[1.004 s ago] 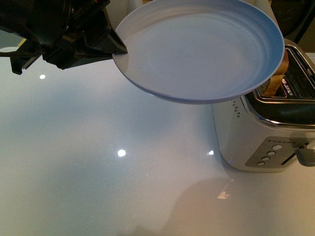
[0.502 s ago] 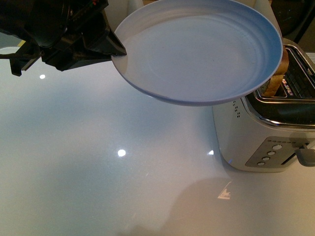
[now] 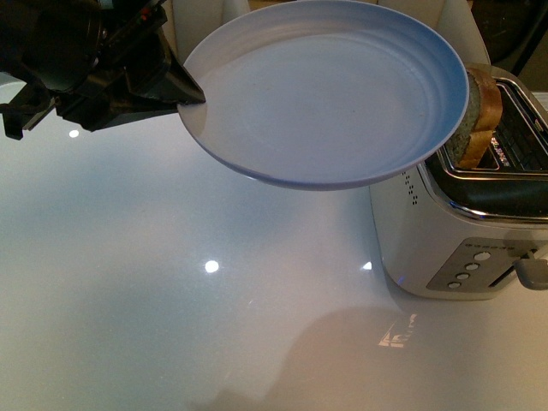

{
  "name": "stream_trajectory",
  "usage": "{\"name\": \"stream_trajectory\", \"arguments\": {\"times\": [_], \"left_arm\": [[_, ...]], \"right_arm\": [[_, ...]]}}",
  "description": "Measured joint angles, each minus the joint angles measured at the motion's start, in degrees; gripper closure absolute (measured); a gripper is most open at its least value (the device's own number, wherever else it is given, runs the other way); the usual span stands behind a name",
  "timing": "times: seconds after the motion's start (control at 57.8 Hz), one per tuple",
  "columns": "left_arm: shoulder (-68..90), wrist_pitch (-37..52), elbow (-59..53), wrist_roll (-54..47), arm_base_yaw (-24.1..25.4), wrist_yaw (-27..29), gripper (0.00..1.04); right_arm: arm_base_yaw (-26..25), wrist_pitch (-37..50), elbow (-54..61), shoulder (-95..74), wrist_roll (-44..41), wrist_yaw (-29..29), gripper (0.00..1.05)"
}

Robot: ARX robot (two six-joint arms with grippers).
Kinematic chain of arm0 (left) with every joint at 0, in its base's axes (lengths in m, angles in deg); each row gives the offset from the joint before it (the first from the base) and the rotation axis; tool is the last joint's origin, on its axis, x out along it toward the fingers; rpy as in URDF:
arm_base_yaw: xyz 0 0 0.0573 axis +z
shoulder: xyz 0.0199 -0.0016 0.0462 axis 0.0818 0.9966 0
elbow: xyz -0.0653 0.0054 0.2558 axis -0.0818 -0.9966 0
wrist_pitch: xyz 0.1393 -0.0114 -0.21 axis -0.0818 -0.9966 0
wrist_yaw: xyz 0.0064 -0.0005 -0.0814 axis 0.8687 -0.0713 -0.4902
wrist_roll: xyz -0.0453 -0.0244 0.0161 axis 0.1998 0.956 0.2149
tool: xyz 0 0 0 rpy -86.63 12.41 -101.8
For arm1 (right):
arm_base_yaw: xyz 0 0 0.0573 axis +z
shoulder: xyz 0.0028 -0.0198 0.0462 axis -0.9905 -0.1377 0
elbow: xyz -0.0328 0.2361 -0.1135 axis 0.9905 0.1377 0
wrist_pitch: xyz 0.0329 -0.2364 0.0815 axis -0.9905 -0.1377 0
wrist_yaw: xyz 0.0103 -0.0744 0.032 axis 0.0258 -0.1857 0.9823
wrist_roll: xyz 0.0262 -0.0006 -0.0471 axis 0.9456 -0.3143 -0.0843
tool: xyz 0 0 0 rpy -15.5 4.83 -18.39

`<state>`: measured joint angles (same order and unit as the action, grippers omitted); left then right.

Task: Left arm holds plate, right arm toasts bread

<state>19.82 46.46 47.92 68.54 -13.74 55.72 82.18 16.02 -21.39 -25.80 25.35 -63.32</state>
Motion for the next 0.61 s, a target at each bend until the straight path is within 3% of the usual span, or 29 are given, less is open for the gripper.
{"name": "stream_trajectory", "arguments": {"times": [0.069, 0.312, 0.606], "left_arm": [[-0.11, 0.15, -0.37, -0.63, 0.57, -0.66, 1.02], [-0.55, 0.59, -2.32, -2.97, 4.33, -2.16, 1.02], [1.01, 2.56, -4.61, -10.29, 15.52, -5.07, 1.02]], "right_arm": [[0.0, -0.02, 0.0, 0.0, 0.02, 0.0, 0.08], [0.0, -0.02, 0.0, 0.0, 0.0, 0.0, 0.09], [0.0, -0.02, 0.0, 0.0, 0.0, 0.0, 0.09]]}}
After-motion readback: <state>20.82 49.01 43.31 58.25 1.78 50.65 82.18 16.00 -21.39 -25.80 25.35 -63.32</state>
